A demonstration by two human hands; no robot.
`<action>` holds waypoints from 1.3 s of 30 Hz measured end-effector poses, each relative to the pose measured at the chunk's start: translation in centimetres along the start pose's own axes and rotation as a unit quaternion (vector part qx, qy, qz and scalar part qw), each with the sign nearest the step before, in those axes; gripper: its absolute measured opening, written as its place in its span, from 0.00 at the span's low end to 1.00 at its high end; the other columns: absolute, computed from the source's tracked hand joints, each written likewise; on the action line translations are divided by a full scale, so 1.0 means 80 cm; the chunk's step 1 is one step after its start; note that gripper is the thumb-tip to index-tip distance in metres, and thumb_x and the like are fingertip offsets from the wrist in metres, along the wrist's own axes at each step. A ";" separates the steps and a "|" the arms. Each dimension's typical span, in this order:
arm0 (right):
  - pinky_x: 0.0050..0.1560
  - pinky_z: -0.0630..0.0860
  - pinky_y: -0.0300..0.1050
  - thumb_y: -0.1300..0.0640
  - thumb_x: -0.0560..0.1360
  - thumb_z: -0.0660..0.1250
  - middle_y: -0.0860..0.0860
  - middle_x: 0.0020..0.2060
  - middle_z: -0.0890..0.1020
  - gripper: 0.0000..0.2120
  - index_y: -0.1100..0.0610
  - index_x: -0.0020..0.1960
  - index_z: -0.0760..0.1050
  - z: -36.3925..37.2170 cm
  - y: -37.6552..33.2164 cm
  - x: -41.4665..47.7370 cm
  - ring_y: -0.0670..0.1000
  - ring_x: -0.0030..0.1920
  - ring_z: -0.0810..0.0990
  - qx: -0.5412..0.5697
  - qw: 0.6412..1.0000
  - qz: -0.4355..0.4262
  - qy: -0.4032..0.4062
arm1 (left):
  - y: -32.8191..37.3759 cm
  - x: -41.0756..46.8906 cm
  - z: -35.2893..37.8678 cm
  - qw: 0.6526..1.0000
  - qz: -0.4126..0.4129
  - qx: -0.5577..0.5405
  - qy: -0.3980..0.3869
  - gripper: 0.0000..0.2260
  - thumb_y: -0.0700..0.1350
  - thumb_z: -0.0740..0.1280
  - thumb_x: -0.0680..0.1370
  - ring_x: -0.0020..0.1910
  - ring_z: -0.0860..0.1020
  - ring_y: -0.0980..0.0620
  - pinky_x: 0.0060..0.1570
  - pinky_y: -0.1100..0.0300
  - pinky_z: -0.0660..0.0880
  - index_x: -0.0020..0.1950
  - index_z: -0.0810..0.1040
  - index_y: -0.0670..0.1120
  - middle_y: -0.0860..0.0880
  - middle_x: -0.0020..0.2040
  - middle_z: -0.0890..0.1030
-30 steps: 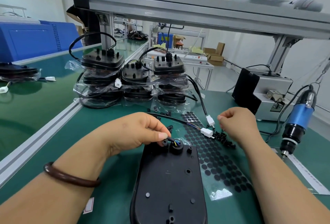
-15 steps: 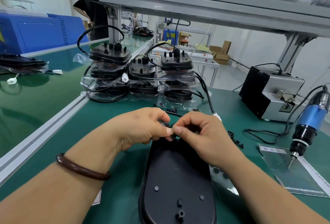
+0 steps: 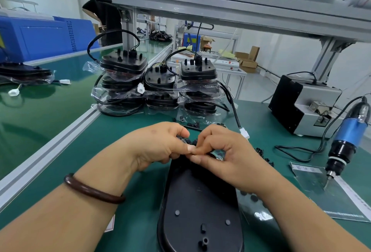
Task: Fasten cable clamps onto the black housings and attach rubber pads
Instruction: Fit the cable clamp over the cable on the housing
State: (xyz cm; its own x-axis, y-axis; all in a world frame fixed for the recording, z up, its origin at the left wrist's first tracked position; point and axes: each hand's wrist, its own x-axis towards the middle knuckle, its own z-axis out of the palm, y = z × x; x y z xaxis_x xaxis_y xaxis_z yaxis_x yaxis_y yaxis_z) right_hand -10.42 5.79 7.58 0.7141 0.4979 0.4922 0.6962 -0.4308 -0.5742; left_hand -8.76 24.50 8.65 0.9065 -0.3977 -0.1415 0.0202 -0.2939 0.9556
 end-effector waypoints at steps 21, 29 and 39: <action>0.55 0.77 0.53 0.64 0.73 0.72 0.63 0.45 0.83 0.05 0.59 0.48 0.80 -0.004 0.004 0.009 0.51 0.43 0.79 0.170 0.963 0.203 -0.061 | 0.005 -0.001 0.001 0.999 -0.009 -0.045 -0.008 0.09 0.38 0.68 0.76 0.30 0.77 0.58 0.27 0.68 0.70 0.53 0.71 0.47 0.50 0.32 0.79; 0.50 0.76 0.45 0.64 0.74 0.71 0.52 0.40 0.81 0.05 0.54 0.45 0.80 0.001 0.002 0.011 0.47 0.41 0.78 0.171 0.959 0.224 -0.042 | 0.002 -0.003 0.000 0.999 0.020 0.025 -0.019 0.10 0.39 0.64 0.79 0.33 0.74 0.58 0.33 0.65 0.75 0.59 0.74 0.47 0.49 0.44 0.76; 0.42 0.73 0.38 0.63 0.71 0.73 0.49 0.35 0.80 0.04 0.58 0.45 0.80 0.000 0.001 0.016 0.45 0.36 0.76 0.139 0.956 0.253 -0.042 | 0.003 -0.007 -0.006 0.988 0.058 0.132 -0.064 0.16 0.34 0.65 0.77 0.38 0.75 0.58 0.37 0.65 0.74 0.60 0.74 0.51 0.52 0.44 0.77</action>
State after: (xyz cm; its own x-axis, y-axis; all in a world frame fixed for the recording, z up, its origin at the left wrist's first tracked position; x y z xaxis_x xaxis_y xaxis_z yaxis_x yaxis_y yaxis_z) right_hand -9.49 6.40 8.14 0.9382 0.3413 0.0574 0.2072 -0.4212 -0.8830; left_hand -9.04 25.06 9.06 0.8347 -0.5444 -0.0828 -0.2063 -0.4487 0.8695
